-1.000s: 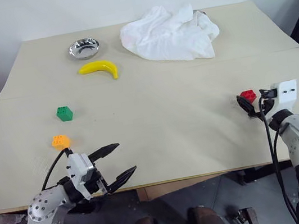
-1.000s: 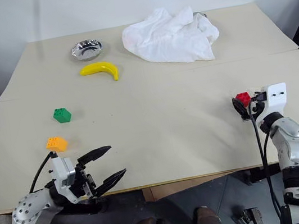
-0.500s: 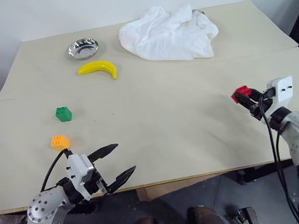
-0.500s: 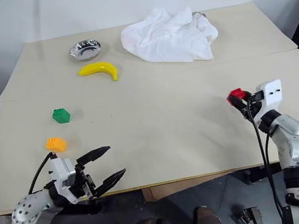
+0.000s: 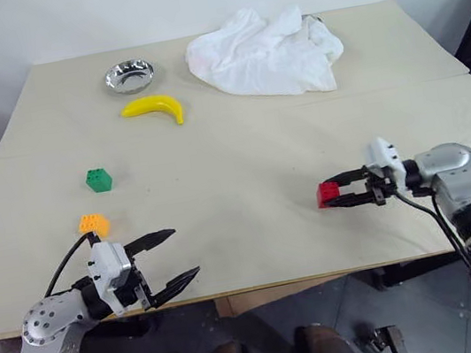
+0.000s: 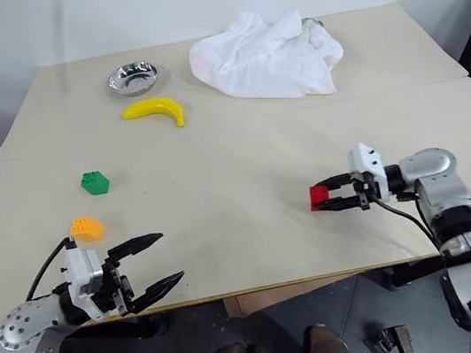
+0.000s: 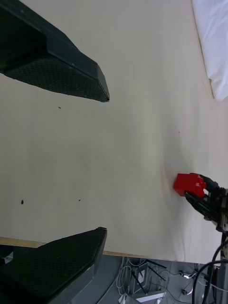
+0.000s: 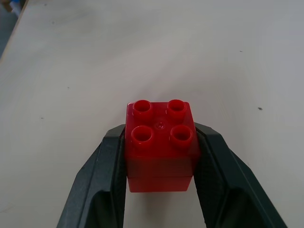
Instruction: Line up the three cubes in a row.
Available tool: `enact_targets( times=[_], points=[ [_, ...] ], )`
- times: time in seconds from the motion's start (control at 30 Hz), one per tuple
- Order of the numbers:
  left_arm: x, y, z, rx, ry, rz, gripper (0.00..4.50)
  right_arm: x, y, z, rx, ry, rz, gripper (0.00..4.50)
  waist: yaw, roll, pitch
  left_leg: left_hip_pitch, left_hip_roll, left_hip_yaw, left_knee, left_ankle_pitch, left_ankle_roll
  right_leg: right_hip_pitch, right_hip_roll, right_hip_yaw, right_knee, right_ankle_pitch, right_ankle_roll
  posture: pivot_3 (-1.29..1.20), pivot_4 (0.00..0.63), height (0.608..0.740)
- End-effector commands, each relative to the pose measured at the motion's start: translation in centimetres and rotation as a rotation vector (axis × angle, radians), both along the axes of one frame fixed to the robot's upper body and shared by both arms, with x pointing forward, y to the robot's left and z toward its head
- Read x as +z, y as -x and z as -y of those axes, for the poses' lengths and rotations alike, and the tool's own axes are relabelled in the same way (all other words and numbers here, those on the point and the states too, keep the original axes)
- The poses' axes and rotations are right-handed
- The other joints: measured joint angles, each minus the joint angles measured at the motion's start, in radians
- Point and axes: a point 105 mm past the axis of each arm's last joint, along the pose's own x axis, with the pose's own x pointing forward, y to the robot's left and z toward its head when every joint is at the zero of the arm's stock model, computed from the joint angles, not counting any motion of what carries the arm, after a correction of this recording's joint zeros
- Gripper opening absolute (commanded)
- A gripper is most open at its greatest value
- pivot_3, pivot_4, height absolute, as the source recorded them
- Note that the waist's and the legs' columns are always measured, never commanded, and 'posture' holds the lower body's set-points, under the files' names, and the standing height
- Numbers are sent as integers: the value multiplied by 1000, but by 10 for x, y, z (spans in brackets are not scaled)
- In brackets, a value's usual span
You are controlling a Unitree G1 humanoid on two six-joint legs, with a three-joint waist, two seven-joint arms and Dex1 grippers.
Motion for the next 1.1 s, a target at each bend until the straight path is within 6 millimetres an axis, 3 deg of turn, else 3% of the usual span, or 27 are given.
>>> enact_targets(
  times=[0.03, 0.57, 0.73, 0.87, 1.0, 1.1],
  points=[
    [8, 5, -2, 2, 8, 17, 4500, 2, 1, -8, 75, -14, 22, 1473, -1, 0, 0, 0, 0, 0, 0, 0, 0, 0, 0, 0, 0, 0, 0, 0, 150, 740],
    [10, 11, -6, 31, 3, 6, 4500, -7, 4, -15, 110, -1, -72, 1473, -14, 0, 0, -1, 0, -3, 0, 0, -1, 1, 0, -3, 0, 0, 0, 0, 150, 740],
    [10, 11, -6, 29, 0, 4, 4500, -5, 1, -12, 91, 6, -82, 3137, -14, 1, 0, -1, 0, -4, 0, 0, -1, 1, 0, -3, 0, 0, 0, 0, 150, 740],
    [7, 11, -9, 49, 6, -8, 4500, 11, -2, -7, 77, -19, -17, 4486, -15, 1, 1, -1, 0, -4, 0, 0, -1, 1, 0, -3, 0, 0, 0, 0, 150, 740],
    [-1, 13, -24, 128, 17, -24, 4500, 30, 3, 5, 81, -46, 70, 4486, -13, 1, 1, -2, 0, -4, 0, 0, -1, 1, -1, -4, -1, 0, 0, 0, 150, 740],
    [-8, 14, -50, 272, 41, -25, 4500, 44, 13, 15, 78, -102, 132, 4486, -11, 1, 1, -2, 0, -5, 0, -1, -1, 1, -1, -5, -2, 0, 0, 0, 150, 740]
  ],
)
